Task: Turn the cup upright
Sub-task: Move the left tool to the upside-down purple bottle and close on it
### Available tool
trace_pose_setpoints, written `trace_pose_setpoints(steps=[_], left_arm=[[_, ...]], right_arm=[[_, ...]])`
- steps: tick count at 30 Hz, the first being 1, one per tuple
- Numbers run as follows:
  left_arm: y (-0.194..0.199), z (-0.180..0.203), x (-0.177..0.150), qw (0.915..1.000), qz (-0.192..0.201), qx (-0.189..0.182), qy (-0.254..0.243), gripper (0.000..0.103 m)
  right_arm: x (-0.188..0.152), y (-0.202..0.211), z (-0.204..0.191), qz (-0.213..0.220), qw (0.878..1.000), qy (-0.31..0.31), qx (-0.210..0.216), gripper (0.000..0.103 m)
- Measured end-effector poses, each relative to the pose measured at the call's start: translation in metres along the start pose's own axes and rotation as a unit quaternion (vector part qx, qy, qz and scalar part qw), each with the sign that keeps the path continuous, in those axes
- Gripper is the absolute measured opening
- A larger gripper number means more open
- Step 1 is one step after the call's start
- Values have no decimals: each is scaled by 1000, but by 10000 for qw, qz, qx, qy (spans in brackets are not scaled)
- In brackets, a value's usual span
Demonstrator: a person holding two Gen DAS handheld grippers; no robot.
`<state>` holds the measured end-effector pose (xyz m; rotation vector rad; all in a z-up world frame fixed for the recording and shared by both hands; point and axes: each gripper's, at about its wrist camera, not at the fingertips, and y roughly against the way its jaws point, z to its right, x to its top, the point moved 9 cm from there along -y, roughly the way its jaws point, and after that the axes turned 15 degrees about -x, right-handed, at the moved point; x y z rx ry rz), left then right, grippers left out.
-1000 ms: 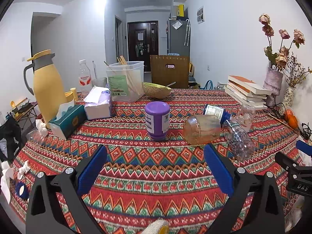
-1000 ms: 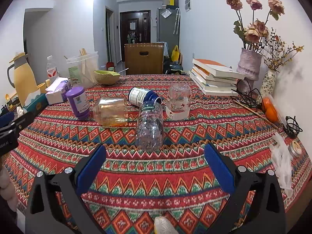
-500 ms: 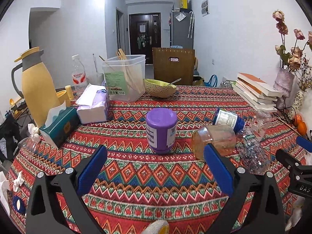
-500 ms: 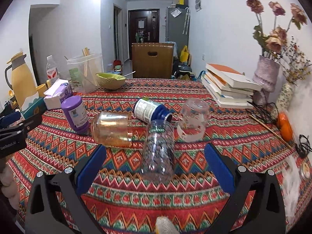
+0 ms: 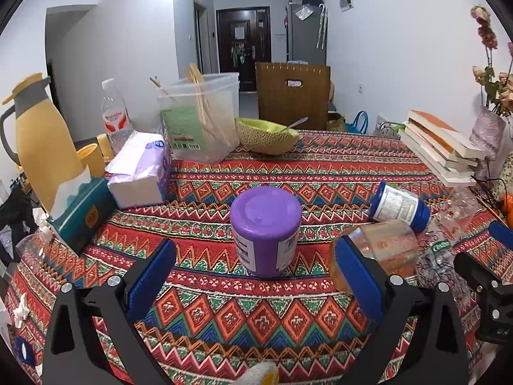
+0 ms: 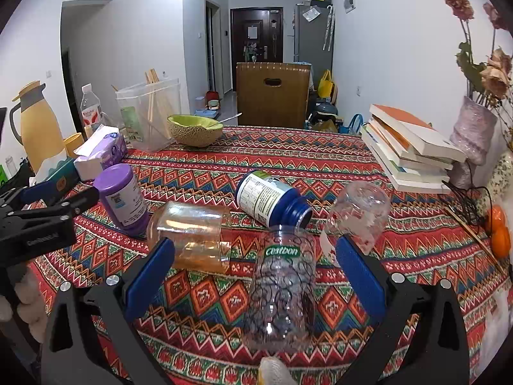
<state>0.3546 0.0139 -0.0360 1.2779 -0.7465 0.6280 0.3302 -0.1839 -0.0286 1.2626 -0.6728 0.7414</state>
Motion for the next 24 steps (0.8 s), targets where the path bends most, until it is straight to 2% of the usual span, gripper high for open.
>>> trace_pose_setpoints(steps=[16, 19, 22, 23, 24], left_arm=[[-55, -18, -1, 9989, -286, 61, 372, 94], [-61, -20, -2, 9985, -351, 44, 422, 89], [-64, -21, -4, 9982, -407, -24, 440, 76], [-64, -20, -4, 9982, -407, -72, 440, 66], [-64, -19, -3, 9982, -416, -92, 426, 62]], right_arm=[[5, -26, -3, -66, 9996, 205, 164, 97], [5, -29, -4, -75, 9996, 210, 158, 97], [5, -30, -6, -77, 9996, 225, 160, 97], [5, -30, -6, -76, 9996, 231, 158, 97], [5, -30, -7, -76, 9996, 235, 153, 97]])
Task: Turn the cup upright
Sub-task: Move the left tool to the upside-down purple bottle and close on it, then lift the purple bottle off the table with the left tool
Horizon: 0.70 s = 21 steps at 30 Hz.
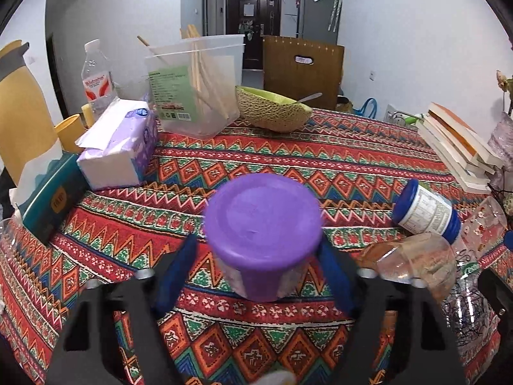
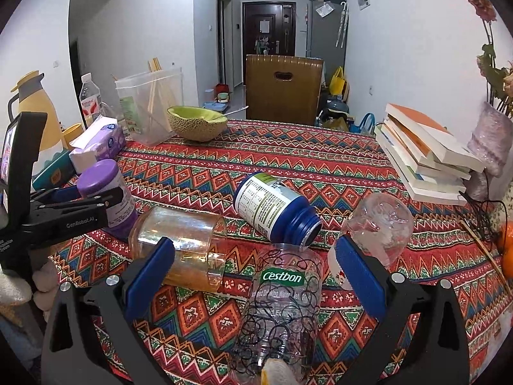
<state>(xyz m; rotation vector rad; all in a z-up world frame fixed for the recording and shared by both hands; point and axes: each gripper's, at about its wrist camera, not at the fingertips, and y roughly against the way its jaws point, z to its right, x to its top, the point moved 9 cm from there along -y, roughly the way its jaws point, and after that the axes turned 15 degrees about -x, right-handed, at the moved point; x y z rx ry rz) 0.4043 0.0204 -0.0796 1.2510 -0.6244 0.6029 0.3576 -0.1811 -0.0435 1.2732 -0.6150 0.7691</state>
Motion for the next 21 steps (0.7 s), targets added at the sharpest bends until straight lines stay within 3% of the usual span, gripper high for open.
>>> trace_pose_setpoints(steps=[7, 21], left_arm=[[4, 4, -2, 10000, -31, -84, -27, 62], [50, 20, 4, 9989, 341, -28, -317, 62]], right_arm=[[1, 2, 1, 8, 10000, -23, -22, 97], [2, 32, 5, 134, 9999, -73, -27, 97]])
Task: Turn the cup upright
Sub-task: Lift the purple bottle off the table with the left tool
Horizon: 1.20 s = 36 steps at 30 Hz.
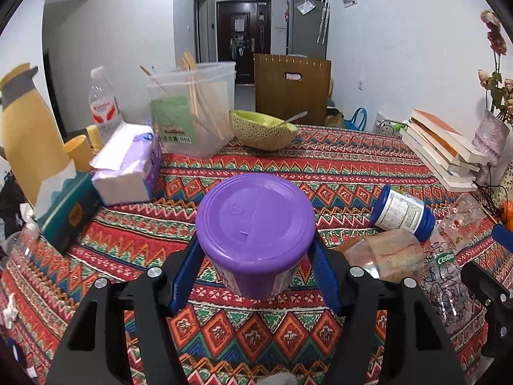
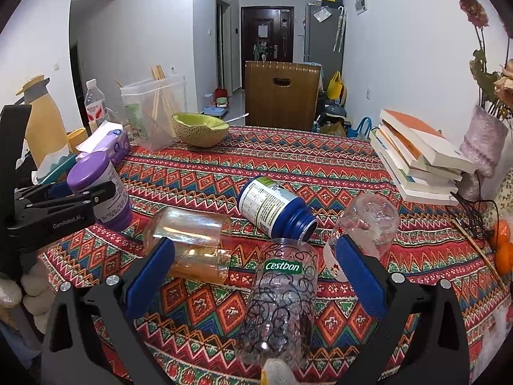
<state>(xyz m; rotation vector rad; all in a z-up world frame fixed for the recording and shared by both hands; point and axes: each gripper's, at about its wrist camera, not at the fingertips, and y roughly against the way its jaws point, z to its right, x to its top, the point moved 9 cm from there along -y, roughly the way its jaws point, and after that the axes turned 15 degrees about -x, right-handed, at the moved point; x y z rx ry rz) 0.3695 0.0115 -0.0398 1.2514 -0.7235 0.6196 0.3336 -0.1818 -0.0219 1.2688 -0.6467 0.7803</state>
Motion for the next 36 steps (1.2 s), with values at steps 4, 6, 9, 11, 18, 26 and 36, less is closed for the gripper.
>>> trace_pose_setpoints(steps=[4, 6, 9, 11, 18, 26, 36], left_arm=[[20, 6, 2, 9999, 101, -6, -48, 62], [30, 7, 3, 9999, 153, -3, -73, 62], [49, 11, 2, 9996, 247, -1, -107, 62], [61, 14, 1, 9995, 301, -4, -127, 62], [101, 24, -5, 9988, 457, -15, -190, 62], [140, 35, -19, 9979, 599, -86, -246, 62], [170, 32, -40, 9981, 551, -24, -275, 62]], right_arm=[[0, 18, 1, 87, 10000, -22, 5, 97], [0, 28, 1, 131, 9999, -38, 16, 97], [-1, 45, 2, 214, 9998, -53, 29, 97], [-2, 57, 3, 276, 9996, -79, 43, 97], [-8, 93, 5, 416, 9991, -114, 62, 97], [-19, 131, 6, 565, 9983, -137, 89, 97], [-36, 158, 0, 608, 9979, -138, 169, 97]])
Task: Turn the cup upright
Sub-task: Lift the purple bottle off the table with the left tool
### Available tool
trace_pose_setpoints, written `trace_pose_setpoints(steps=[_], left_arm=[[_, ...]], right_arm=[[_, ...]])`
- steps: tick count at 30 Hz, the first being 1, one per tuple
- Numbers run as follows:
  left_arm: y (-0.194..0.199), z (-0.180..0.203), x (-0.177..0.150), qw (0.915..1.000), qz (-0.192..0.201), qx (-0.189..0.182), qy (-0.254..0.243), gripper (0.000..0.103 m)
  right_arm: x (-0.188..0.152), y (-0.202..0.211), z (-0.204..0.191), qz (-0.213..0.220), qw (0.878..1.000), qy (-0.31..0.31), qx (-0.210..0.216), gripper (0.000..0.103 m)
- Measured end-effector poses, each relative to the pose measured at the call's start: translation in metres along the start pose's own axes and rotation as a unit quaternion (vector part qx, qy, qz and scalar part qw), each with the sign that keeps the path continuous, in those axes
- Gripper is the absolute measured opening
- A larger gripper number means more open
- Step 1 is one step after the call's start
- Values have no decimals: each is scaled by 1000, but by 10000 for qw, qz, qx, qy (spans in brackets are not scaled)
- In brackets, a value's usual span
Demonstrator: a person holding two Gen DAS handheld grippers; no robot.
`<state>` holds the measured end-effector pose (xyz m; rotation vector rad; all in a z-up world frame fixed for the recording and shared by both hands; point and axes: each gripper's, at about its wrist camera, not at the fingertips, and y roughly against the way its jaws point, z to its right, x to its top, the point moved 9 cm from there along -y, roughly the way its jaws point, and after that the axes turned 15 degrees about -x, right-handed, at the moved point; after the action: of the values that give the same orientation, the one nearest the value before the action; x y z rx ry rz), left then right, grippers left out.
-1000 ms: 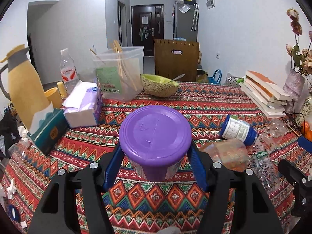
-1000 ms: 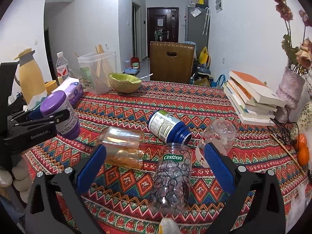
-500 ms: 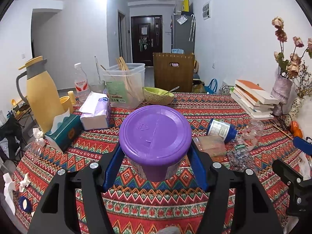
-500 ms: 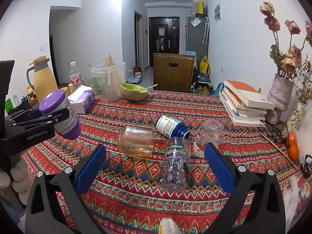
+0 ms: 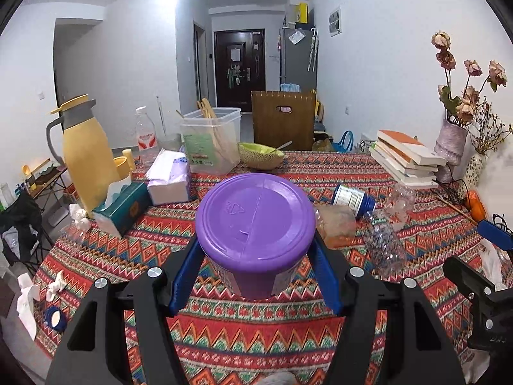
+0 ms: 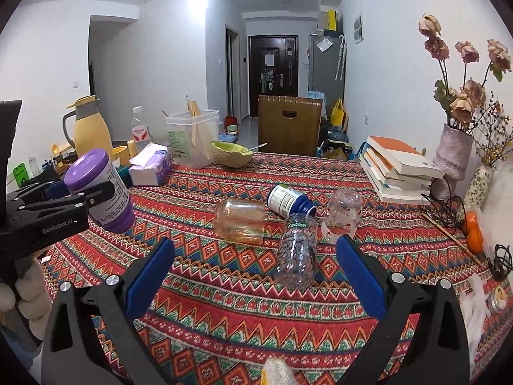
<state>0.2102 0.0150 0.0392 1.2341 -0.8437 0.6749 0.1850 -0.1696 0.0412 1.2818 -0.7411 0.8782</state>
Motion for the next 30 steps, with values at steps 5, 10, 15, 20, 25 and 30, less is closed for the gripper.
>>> trace_pose_setpoints(steps=[5, 10, 15, 20, 25, 30], left_arm=[[14, -6, -12, 10000, -28, 16, 2, 62], [22, -12, -27, 9999, -120, 39, -19, 62], [29, -17, -40, 9998, -172, 18, -44, 62], [30, -22, -59, 9995, -304, -4, -20, 62], [25, -27, -71, 9995, -322, 0, -19, 62], [9, -29, -84, 9990, -445, 29, 9, 62]], right_arm=[[-10, 8, -7, -43, 10000, 45, 36, 97], [-21, 17, -15, -88, 9999, 49, 81, 97], [-32, 21, -22, -153, 9998, 58, 120, 97], [-45, 24, -29, -231, 9996, 84, 169, 97], [-59, 21, -35, -354, 9991, 89, 202, 97], [-71, 18, -37, -487, 9986, 68, 198, 97]])
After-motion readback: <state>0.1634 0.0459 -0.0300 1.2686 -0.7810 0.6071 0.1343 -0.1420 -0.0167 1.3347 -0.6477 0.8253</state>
